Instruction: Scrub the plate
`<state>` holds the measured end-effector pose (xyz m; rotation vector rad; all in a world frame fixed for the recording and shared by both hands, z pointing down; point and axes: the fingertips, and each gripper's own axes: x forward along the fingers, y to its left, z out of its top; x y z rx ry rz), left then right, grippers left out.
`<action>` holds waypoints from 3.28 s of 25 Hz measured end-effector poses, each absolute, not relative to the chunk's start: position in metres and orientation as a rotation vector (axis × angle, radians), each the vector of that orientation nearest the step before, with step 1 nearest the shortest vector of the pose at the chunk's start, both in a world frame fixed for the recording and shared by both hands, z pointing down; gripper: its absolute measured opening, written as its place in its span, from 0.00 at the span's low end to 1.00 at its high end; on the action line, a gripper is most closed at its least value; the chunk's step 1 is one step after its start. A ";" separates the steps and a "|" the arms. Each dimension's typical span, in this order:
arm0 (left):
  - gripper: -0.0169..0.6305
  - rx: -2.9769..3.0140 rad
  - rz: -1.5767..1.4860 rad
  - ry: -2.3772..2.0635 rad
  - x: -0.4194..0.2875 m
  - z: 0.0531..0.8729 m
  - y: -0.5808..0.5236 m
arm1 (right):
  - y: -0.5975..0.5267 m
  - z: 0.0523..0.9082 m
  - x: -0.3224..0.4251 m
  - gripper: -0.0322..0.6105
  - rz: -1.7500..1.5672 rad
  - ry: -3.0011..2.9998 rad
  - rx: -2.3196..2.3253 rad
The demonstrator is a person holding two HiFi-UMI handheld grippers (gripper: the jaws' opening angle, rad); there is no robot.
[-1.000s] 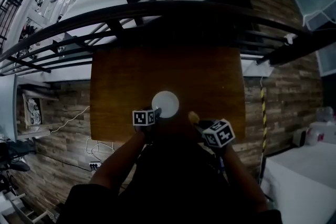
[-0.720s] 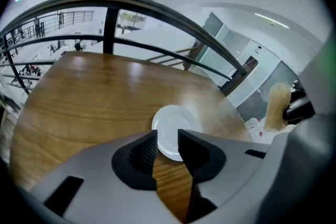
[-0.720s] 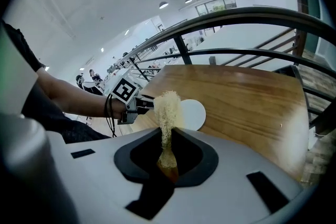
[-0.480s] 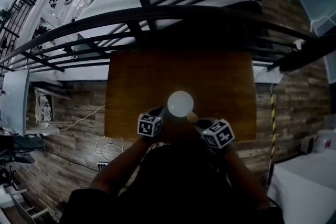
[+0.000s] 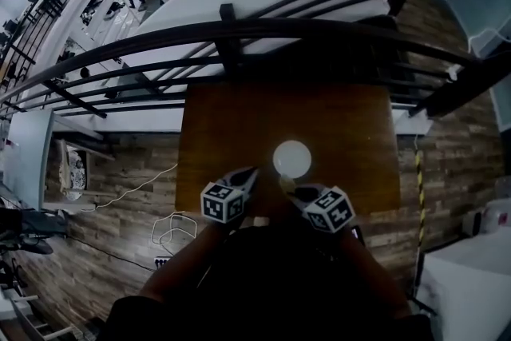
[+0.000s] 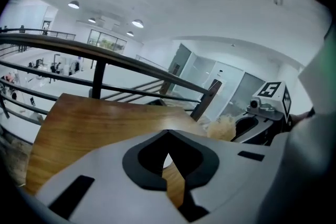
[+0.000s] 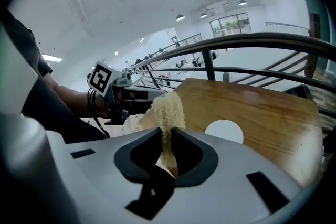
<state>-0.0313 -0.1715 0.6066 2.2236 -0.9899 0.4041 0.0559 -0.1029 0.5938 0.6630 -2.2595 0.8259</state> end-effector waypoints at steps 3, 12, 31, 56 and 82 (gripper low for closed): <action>0.04 2.212 0.340 -0.976 -0.054 0.598 -0.157 | -0.088 0.594 0.038 0.14 0.813 -2.264 0.675; 0.04 2.305 0.310 -0.908 -0.077 0.583 -0.124 | -0.047 0.587 0.004 0.13 0.811 -2.259 0.768; 0.04 2.293 0.321 -0.948 0.003 0.569 -0.042 | 0.004 0.563 0.092 0.13 0.760 -2.343 0.768; 0.04 2.332 0.323 -1.093 0.104 0.539 0.123 | 0.149 0.574 0.231 0.13 0.811 -2.417 0.688; 0.04 2.403 0.330 -0.887 -0.019 0.530 0.285 | 0.299 0.544 0.077 0.13 0.795 -2.448 0.818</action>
